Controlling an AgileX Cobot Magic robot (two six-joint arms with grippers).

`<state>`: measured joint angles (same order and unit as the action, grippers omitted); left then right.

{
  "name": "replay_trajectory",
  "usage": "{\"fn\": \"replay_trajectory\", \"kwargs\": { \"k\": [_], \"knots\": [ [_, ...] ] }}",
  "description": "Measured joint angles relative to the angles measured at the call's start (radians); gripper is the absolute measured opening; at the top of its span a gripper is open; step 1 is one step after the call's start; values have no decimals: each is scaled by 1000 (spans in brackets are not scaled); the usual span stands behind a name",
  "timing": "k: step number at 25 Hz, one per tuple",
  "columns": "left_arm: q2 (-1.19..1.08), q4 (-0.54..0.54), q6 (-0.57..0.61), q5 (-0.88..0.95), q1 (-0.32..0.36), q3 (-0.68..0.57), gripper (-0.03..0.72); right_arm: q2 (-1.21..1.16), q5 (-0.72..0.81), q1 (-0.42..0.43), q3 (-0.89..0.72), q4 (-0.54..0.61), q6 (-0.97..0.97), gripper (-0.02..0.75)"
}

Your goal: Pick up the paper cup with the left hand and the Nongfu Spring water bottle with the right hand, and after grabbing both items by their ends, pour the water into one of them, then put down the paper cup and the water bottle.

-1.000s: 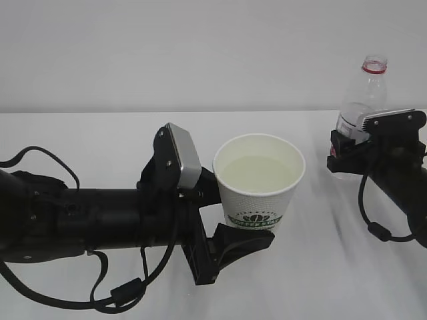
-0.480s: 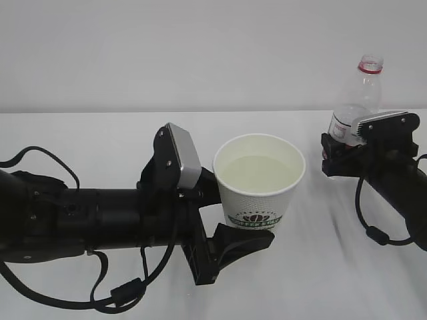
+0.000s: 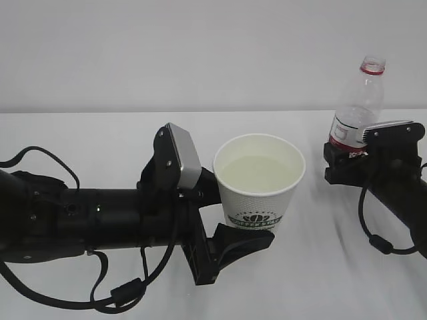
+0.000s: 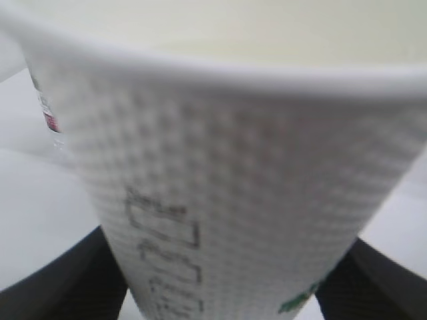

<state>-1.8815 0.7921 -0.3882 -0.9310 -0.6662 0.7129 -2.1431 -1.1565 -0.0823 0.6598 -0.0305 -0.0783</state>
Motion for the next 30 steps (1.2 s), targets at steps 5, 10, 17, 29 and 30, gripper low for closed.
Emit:
{"fn": "replay_trajectory", "kwargs": {
  "k": [5, 10, 17, 29, 30],
  "knots": [
    [0, 0, 0, 0, 0, 0, 585, 12, 2, 0, -15, -12, 51, 609],
    [0, 0, 0, 0, 0, 0, 585, 72, 2, 0, -50, -20, 55, 609],
    [0, 0, 0, 0, 0, 0, 585, 168, 2, 0, -128, -28, 11, 608],
    [0, 0, 0, 0, 0, 0, 585, 311, 2, 0, -252, -47, -2, 596],
    [0, 0, 0, 0, 0, 0, 585, 325, 2, 0, -263, -49, -2, 596]
  ]
}}
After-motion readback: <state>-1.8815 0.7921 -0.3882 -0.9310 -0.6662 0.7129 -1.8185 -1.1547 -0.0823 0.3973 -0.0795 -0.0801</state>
